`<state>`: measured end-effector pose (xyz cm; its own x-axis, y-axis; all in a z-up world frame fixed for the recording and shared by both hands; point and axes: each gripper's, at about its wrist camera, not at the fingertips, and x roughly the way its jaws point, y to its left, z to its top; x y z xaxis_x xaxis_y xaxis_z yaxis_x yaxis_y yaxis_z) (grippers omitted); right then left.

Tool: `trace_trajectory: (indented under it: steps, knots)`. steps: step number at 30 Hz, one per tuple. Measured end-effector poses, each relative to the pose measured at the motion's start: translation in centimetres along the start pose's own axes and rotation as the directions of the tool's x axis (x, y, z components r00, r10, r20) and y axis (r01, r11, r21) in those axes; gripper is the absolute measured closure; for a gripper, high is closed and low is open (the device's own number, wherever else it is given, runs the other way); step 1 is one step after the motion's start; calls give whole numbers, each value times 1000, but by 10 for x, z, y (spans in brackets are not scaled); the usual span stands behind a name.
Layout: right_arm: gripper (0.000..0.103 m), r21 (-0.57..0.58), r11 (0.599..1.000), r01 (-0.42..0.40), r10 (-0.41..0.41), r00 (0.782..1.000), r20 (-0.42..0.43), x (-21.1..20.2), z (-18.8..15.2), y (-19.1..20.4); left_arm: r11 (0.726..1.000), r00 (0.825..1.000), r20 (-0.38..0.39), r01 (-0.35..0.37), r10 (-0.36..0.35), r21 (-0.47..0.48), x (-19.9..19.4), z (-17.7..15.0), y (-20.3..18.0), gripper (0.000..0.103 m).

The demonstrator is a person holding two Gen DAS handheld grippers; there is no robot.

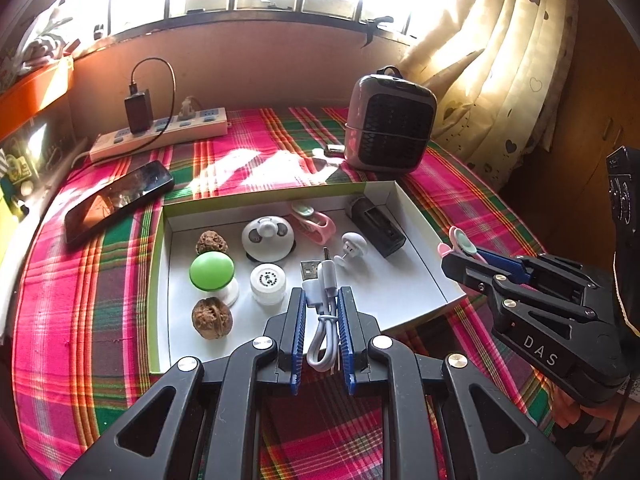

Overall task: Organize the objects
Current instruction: 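Lift the white cable and pink clip and carry both over the box, then lower the cable and pink clip into the box and open both tools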

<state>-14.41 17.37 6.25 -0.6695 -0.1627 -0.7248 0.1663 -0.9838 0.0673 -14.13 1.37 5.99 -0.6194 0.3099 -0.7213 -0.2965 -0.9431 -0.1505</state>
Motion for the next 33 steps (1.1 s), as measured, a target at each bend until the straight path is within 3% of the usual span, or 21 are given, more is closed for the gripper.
trace_trajectory:
  steps: [33]
  knots:
    - [85, -11, 993, -119, 118, 988, -102, 49, 11, -8, 1000, 997, -81, -6, 8, 25, 66, 35, 7, 89]
